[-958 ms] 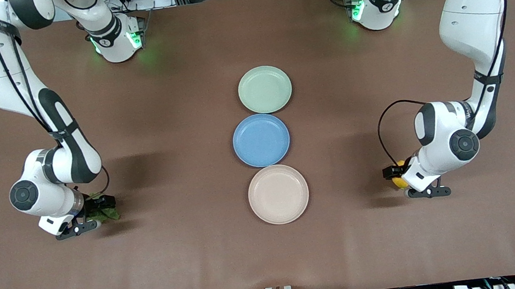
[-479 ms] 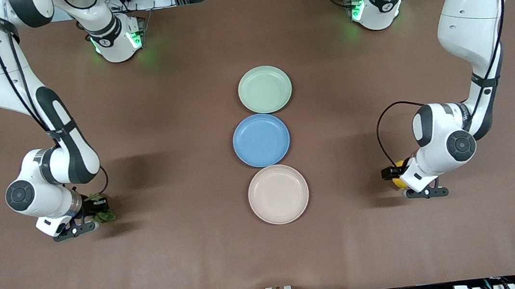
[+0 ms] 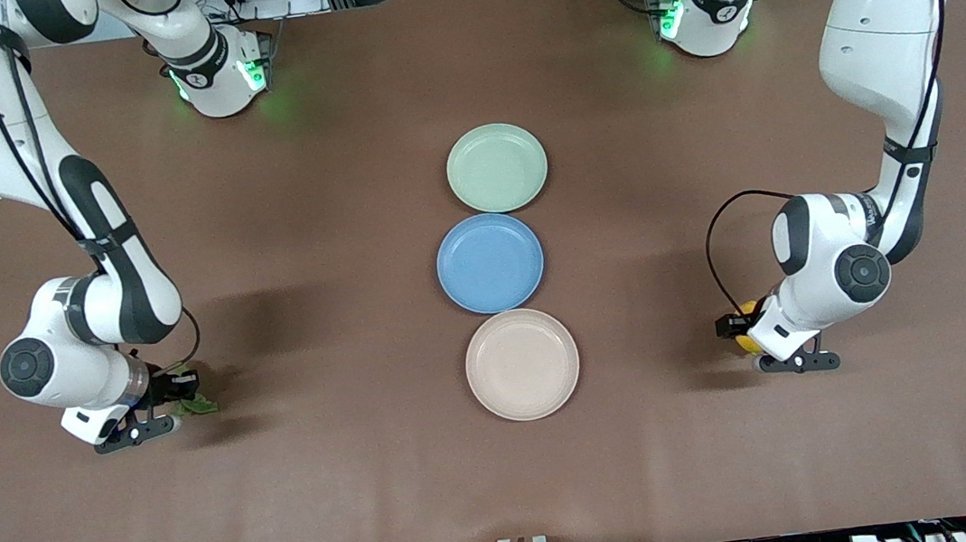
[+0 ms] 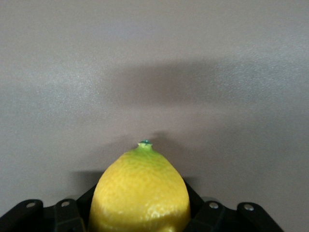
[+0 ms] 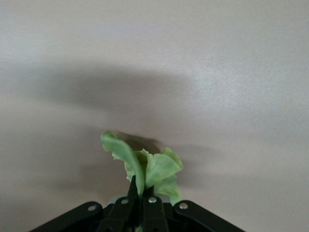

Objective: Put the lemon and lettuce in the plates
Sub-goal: 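Carry the lettuce toward the green plate while the left gripper carries the lemon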

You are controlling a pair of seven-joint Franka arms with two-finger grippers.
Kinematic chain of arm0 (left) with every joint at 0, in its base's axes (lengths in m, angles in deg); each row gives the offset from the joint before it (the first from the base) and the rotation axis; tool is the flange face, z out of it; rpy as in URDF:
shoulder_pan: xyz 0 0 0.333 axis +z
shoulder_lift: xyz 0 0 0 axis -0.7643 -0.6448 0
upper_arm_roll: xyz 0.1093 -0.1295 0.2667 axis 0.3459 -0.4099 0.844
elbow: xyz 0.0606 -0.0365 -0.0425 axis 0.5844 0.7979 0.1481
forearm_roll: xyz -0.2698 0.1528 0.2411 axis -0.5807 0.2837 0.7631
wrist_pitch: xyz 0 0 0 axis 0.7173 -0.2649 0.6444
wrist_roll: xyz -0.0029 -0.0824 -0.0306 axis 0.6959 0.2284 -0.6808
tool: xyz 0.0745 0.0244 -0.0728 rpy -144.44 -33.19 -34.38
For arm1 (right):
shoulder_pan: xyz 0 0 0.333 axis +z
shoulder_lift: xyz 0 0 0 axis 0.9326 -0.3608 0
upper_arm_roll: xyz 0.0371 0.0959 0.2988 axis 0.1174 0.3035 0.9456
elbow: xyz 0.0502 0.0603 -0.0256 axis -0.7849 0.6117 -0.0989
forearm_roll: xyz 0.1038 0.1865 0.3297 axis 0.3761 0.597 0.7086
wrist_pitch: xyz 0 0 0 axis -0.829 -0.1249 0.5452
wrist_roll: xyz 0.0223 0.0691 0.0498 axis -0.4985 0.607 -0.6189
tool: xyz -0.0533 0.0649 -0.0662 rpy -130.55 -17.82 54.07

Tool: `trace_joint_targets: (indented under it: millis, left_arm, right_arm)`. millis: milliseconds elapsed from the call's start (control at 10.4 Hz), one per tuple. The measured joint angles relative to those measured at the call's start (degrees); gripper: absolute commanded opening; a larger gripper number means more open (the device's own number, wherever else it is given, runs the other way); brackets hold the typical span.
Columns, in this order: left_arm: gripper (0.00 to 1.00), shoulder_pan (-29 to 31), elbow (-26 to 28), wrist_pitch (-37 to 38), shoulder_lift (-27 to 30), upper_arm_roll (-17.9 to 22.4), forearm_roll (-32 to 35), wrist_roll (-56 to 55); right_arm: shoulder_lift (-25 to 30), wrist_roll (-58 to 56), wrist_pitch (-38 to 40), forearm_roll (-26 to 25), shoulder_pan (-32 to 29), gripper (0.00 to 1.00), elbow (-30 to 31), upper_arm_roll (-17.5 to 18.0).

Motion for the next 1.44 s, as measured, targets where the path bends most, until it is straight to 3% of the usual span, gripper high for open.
trace_joint_targets:
  millis: [575,1054,1437]
  left_arm:
    - [0.43,-0.2,-4.6,8.8,4.7,-0.2,0.5,0.2]
    - [0.46,-4.9,-7.7,9.1,6.1,-0.6,0.5,0.2]
    - [0.46,-6.4,-10.4,9.1,6.0,-5.1,0.5,-0.4]
  right_arm:
    - [3.9,6.0,2.8,4.2,3.6,0.0,2.4,2.5]
    - [12.3,24.9,8.1,4.5,15.7,0.0,6.5,2.9]
    - [16.6,45.4,9.6,4.5,30.2,0.0,8.9,3.0]
